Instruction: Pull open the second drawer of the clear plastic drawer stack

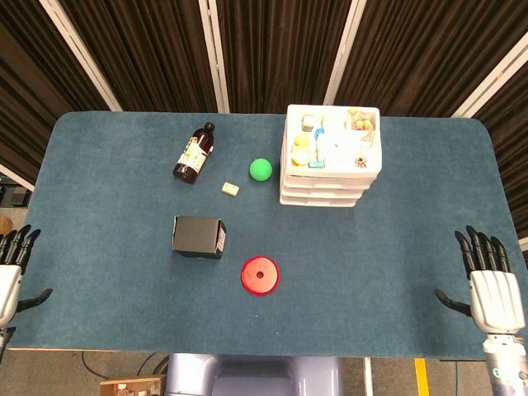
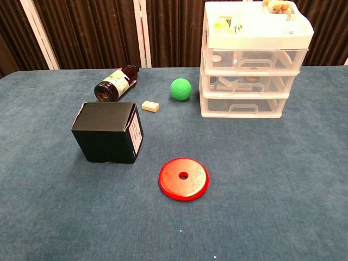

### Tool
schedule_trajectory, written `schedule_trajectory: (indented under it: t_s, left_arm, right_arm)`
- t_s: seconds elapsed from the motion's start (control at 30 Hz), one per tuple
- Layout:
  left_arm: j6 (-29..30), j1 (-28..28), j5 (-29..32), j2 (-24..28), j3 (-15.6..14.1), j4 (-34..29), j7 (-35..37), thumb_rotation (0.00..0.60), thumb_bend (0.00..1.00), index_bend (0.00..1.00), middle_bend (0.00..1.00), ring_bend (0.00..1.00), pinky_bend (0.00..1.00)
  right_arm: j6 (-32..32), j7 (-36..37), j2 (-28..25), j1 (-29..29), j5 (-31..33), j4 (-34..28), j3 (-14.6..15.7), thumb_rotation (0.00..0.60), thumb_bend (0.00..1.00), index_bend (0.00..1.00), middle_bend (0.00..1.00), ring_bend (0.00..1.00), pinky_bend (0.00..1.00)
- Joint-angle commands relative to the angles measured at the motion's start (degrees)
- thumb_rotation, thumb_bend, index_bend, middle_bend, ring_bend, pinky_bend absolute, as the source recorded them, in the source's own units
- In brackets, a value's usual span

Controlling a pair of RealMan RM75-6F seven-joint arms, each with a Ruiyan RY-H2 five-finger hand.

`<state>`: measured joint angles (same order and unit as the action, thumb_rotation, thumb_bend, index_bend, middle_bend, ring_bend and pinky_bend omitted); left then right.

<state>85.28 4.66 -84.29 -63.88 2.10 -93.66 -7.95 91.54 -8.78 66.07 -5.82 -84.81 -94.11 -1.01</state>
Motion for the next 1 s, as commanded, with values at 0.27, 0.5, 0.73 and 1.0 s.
schedule_trajectory:
  t_s: [0.27,0.5,0.73,1.0]
  left_arm:
    - [0.1,0.2,-0.8,-0.6,-0.1,0.8,0.1,0.600,0.03,0.03,0.00,0.00,0.01]
    - [0.1,0.1,-0.6,-0.5,0.0,0.8,0.3,0.600,0.03,0.03,0.00,0.00,0.01]
    - [0.3,-0.1,-0.8,-0.2,-0.1,0.5,0.6,0.600,0.03,0.03,0.00,0.00,0.01]
    - [0.2,-0.2,-1.0,-0.1,-0.4,0.0,0.8,0.600,0.03,0.02,0.00,0.00,0.01]
  right_arm:
    - [-0.1,0.2,0.9,0.6,-1.1,1.7,-0.4,0.600,0.10,0.00,0.00,0.00,0.04]
    - [-1.8,0.0,1.1,0.5,-0.7,1.3,-0.7,0.600,0.11,0.00,0.00,0.00,0.04]
    - [-2.6,0.6,1.0,0.5,-0.4,0.7,-1.3,0.600,0.11,0.00,0.00,0.00,0.04]
    - [-2.3,7.4,1.3,-0.4,-0.6,-2.5,-3.9,0.600,0.25,0.00,0.25,0.22,0.35]
